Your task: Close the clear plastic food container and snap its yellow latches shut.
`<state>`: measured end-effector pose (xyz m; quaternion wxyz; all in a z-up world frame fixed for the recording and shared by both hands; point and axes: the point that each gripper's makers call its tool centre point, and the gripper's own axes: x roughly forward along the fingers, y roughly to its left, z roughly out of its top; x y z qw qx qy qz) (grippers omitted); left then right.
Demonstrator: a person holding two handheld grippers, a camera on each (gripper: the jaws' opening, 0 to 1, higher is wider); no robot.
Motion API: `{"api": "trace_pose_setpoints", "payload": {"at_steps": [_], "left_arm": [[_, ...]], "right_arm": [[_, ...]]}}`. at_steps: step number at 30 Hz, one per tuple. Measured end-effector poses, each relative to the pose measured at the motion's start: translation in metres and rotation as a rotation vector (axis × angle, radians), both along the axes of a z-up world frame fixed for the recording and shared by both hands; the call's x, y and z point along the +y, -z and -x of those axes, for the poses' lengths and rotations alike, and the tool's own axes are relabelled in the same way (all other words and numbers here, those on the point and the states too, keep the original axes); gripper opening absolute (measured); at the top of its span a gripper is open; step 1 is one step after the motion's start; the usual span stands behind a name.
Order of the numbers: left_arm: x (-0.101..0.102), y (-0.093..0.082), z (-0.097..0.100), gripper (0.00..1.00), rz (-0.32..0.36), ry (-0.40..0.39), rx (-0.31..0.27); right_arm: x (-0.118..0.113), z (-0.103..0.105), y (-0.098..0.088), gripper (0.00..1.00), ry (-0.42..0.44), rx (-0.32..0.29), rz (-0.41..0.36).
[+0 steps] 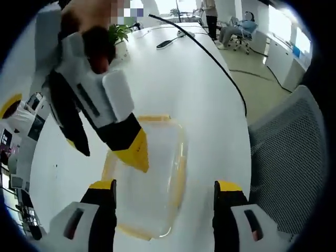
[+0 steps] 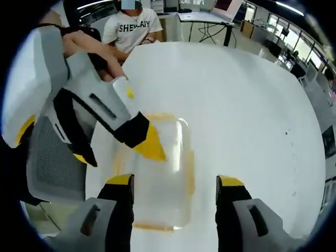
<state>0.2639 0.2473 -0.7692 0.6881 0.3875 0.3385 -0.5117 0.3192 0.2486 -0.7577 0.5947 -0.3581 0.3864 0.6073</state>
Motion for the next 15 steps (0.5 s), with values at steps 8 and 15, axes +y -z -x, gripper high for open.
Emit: {"api": "trace_pose_setpoints", "payload": {"at_steps": [8,15], "left_arm": [[0.011,0.0,-0.002,0.78,-0.018,-0.004,0.043],[0.013,0.001,-0.005,0.79,-0.036,0.014,0.059]], "right_arm": [[-0.007,0.01,-0.004,0.67,-0.001,-0.026,-0.012],[-0.009,0.013,-0.008,0.74,-0.009,-0.063,-0.004]]}}
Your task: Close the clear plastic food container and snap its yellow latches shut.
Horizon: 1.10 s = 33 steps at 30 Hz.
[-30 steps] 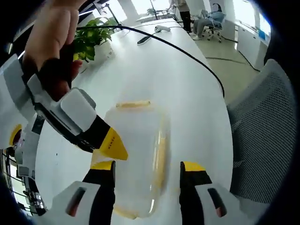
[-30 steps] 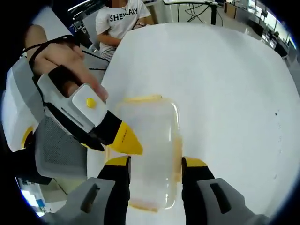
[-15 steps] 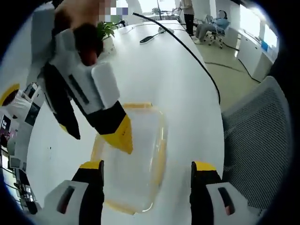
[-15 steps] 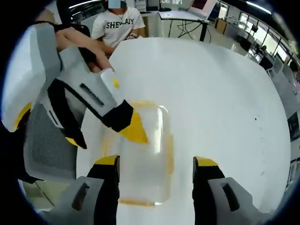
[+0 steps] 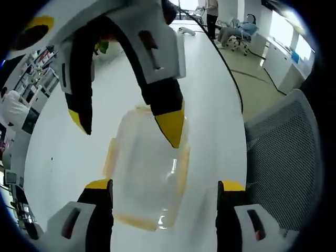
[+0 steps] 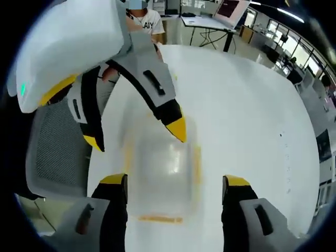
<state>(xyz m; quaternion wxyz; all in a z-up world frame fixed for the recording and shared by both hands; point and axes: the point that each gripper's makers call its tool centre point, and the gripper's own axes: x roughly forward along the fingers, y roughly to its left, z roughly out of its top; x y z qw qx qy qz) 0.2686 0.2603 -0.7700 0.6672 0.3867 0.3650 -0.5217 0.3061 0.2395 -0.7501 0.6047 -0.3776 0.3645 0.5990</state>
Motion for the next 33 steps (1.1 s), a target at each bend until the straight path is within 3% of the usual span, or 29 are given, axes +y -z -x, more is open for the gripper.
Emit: {"api": "trace_pose_setpoints", "payload": {"at_steps": [3,14,33], "left_arm": [[0.004,0.0,-0.004,0.81,-0.039,0.031,-0.025],[0.016,0.006,-0.009,0.87,-0.078,0.032,0.003],[0.029,0.024,-0.025,0.87,-0.155,0.073,0.015]], "right_arm": [[0.0,0.005,0.001,0.8,0.015,0.01,-0.01],[-0.02,0.012,0.016,0.86,0.013,-0.01,0.053],[-0.03,0.016,0.043,0.82,-0.024,-0.041,0.135]]}}
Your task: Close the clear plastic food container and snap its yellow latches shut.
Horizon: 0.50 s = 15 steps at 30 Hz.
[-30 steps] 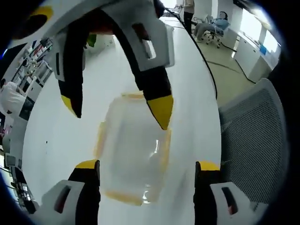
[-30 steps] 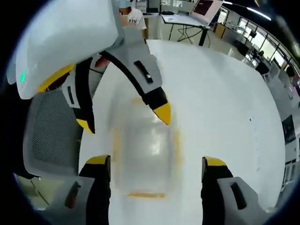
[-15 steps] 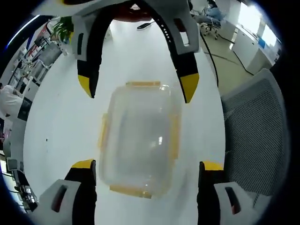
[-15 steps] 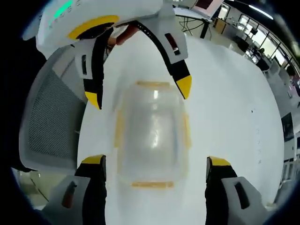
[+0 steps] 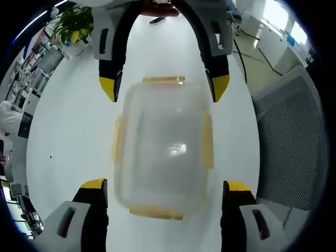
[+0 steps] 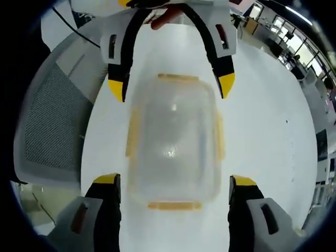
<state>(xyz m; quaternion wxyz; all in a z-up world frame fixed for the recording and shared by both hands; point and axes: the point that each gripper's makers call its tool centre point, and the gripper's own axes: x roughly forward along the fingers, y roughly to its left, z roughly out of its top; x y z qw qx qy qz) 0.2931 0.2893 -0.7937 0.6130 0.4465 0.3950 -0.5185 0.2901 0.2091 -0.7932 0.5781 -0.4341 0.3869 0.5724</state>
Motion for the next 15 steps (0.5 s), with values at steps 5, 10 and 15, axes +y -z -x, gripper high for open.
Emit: {"api": "trace_pose_setpoints", "payload": {"at_steps": [5,10,15], "left_arm": [[0.0,0.009,-0.002,0.85,-0.021,0.014,0.006],[0.002,0.014,-0.003,0.81,-0.037,0.022,-0.004],[0.002,0.018,-0.007,0.79,-0.049,0.02,-0.017]], "right_arm": [[-0.002,0.001,0.006,0.81,-0.005,0.009,0.014],[-0.004,0.002,0.012,0.8,-0.02,0.009,0.029],[-0.006,0.0,0.015,0.77,-0.047,-0.016,0.048]]}}
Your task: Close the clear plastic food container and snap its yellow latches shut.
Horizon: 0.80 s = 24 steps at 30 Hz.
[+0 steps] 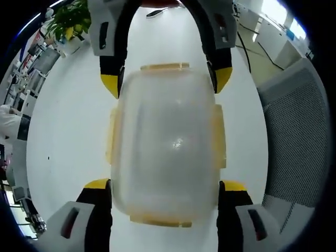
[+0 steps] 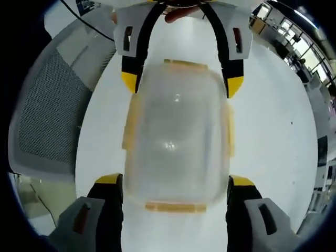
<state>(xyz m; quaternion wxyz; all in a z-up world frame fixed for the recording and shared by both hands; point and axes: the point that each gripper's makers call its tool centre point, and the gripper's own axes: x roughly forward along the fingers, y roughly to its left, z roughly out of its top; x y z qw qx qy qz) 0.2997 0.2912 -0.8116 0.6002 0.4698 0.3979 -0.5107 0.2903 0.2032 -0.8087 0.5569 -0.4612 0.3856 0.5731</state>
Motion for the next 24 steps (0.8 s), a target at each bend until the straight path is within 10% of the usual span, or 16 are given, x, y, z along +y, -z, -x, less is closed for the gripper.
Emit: {"api": "trace_pose_setpoints", "payload": {"at_steps": [24], "left_arm": [[0.0034,0.0,0.0016,0.78,-0.027,-0.024,-0.013]], "right_arm": [[0.0043,0.0013,-0.0007,0.75,0.002,0.01,-0.051]]}}
